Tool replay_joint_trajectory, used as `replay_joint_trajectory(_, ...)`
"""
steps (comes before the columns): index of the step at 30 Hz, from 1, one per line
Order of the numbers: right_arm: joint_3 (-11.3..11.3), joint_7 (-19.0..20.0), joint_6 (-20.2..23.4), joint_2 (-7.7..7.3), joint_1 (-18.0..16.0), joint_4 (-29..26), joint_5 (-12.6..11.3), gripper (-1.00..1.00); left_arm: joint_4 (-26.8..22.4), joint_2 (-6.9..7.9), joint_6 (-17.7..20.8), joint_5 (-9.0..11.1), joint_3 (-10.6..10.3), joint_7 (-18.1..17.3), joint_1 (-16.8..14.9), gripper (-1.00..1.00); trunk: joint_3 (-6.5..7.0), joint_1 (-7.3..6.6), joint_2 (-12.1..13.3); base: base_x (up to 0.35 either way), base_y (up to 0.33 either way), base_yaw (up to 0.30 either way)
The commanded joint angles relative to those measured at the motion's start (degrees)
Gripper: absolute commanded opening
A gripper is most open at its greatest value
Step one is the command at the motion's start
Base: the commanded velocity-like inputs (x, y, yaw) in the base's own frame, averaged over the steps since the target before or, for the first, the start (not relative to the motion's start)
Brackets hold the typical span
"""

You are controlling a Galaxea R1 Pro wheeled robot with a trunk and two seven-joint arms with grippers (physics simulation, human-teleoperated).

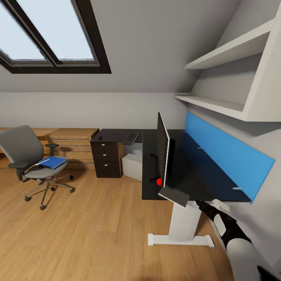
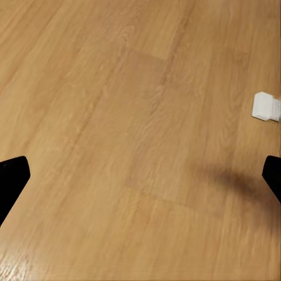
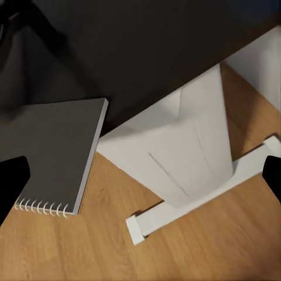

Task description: In the bedroom, organize the workspace by keeping the computer under the desk, ensuring the monitor is on the desk, placing the keyboard on the desk next to the monitor, placing the mouse on the desk next to the keyboard, moving the folder from the swivel chair onto the desk next to the mouse, stacking the notebook on top of the folder with the pen on top of the notebook, and positioning the swivel chair next to the desk.

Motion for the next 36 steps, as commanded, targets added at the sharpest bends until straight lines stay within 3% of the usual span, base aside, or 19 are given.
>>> replay_joint_trajectory(1, -0.40, 0.40, 0.37, -0.14, -0.05, 0.08, -0.49, 1.00, 0.02, -0.12, -0.81, 0.38, -0.08, -0.12, -0.04, 1.00, -0.07, 0.00, -0.04, 0.000, 0.000, 0.000)
replay_joint_trajectory(4, -0.40, 0.40, 1.11, -1.24, -0.04, 1.06, -3.95, 1.00, 0.03, -0.50, -3.57, 0.32, -0.27, -0.17, -0.04, 1.00, -0.07, 0.00, -0.04, 0.000, 0.000, 0.000)
replay_joint_trajectory(8, -0.40, 0.40, 3.09, -2.08, -0.05, 1.45, -7.07, 1.00, 0.06, -0.53, -4.46, 0.35, -0.41, 0.03, -0.04, 1.00, -0.07, 0.00, -0.04, 0.000, 0.000, 0.000)
replay_joint_trajectory(13, -0.40, 0.40, 5.89, -2.72, -0.05, 1.65, -10.53, 1.00, 0.07, -0.47, -4.86, 0.46, -0.41, 0.31, -0.04, 1.00, -0.97, 1.10, -2.05, 0.000, 0.000, 0.000)
replay_joint_trajectory(14, -0.40, 0.40, 7.09, -3.15, -0.04, 1.69, -12.32, 1.00, 0.06, -0.37, -4.87, 0.55, -0.34, 0.49, -0.04, 1.00, -1.14, 1.32, -2.45, 0.000, 0.000, 0.000)
replay_joint_trajectory(17, -0.40, 0.40, 8.27, -3.53, -0.07, 1.71, -13.59, 1.00, -0.56, -0.22, -4.65, 0.64, -0.29, 0.74, -0.04, 1.00, -1.68, 1.98, -3.65, 0.000, 0.000, 0.000)
replay_joint_trajectory(19, -0.40, 0.40, 9.38, -3.99, -0.08, 1.72, -14.55, 1.00, -3.71, -0.01, -3.23, 0.67, -0.25, 1.56, -0.04, 1.00, -2.04, 2.42, -4.46, 0.000, 0.000, 0.000)
replay_joint_trajectory(26, -0.38, 1.40, 10.42, -4.95, -0.05, 2.65, -16.11, 1.00, -16.92, 0.08, 11.24, 0.66, -0.26, 4.09, -0.04, 1.00, -3.30, 3.96, -7.26, 0.000, 0.000, 0.000)
replay_joint_trajectory(29, -0.35, 4.04, 10.48, -5.00, -0.04, 2.84, -16.13, 1.00, -20.47, 0.07, 13.34, 0.60, -0.27, 4.21, -0.04, 1.00, -3.66, 4.40, -8.07, 0.000, 0.000, 0.000)
replay_joint_trajectory(30, -0.34, 6.57, 10.50, -5.02, -0.04, 2.91, -16.07, 1.00, -22.40, 0.08, 14.13, 0.57, -0.22, 4.23, -0.04, 1.00, -3.66, 4.40, -8.07, 0.000, 0.000, 0.000)
replay_joint_trajectory(36, -0.28, 14.53, 10.49, -5.04, 0.00, 3.46, -15.78, 1.00, -25.39, 0.03, 14.96, 0.60, -0.20, 4.20, -0.04, 1.00, -3.66, 4.40, -8.07, 0.000, 0.000, 0.000)
